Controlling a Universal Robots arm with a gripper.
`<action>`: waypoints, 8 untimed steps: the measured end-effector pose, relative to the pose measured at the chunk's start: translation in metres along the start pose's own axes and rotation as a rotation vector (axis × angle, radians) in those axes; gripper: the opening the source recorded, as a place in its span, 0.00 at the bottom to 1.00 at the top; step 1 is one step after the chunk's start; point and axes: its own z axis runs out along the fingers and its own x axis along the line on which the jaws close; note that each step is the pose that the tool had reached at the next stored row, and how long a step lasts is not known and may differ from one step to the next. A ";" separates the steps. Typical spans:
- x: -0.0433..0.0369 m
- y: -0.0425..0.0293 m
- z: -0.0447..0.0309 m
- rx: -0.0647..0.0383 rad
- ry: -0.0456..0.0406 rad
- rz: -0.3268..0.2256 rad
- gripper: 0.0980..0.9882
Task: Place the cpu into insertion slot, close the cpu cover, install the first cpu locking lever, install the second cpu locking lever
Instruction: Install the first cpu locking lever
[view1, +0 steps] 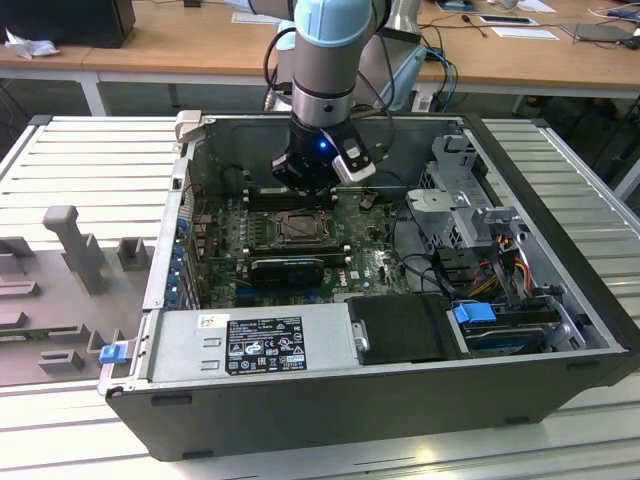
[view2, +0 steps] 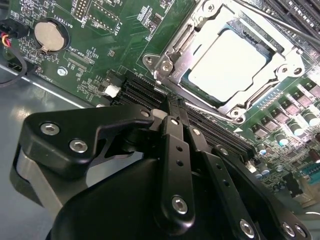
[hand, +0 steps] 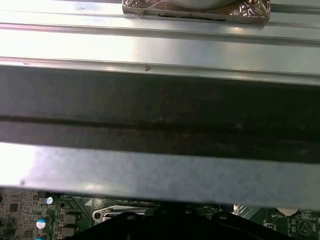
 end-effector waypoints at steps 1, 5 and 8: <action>-0.0002 -0.0002 0.0013 0.000 0.0001 0.000 0.01; -0.0004 -0.0004 0.0029 0.000 0.0000 0.000 0.01; -0.0004 -0.0005 0.0035 0.001 0.0002 0.000 0.01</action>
